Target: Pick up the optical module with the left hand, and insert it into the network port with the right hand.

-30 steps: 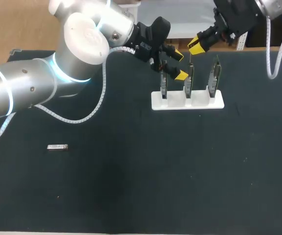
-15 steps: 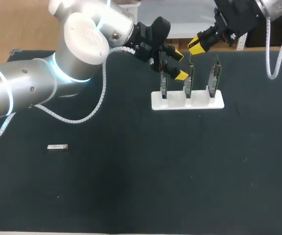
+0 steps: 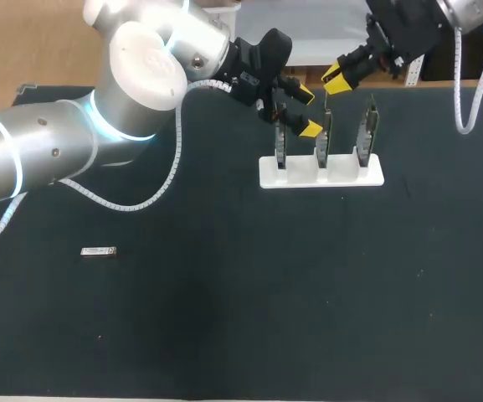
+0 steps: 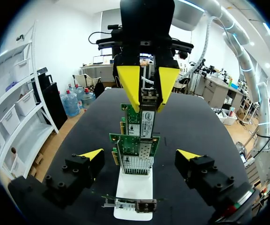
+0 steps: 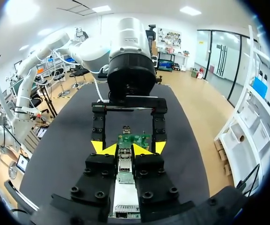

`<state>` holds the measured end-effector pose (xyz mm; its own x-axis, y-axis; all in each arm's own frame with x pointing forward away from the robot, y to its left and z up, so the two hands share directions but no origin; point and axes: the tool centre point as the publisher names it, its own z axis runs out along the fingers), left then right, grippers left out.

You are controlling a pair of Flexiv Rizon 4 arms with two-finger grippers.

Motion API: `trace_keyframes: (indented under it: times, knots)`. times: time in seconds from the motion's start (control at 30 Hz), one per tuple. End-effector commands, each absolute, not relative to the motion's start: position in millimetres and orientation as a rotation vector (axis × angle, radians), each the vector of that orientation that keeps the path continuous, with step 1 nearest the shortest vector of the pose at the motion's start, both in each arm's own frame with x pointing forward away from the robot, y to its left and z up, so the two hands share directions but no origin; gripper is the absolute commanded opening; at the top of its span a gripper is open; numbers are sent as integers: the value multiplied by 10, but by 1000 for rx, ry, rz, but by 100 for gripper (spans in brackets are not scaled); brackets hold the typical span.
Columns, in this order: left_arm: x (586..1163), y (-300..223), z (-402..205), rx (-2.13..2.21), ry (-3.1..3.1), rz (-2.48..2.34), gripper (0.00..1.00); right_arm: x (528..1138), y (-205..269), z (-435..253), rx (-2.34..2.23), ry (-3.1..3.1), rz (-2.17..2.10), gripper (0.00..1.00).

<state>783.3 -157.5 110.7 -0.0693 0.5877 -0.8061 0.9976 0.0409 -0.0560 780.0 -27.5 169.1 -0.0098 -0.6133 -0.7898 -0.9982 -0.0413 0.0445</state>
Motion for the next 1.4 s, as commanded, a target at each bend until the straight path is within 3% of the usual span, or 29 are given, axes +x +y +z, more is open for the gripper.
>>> trace_keyframes:
  times: [0.03, 1.4]
  knots:
    - [7825, -1574, 1117, 1607, 1727, -872, 100, 7819, -281, 1640, -1708, 1681, 894, 0]
    - [7825, -1574, 1117, 1607, 1727, -872, 100, 7822, -266, 1699, -1698, 1673, 882, 0]
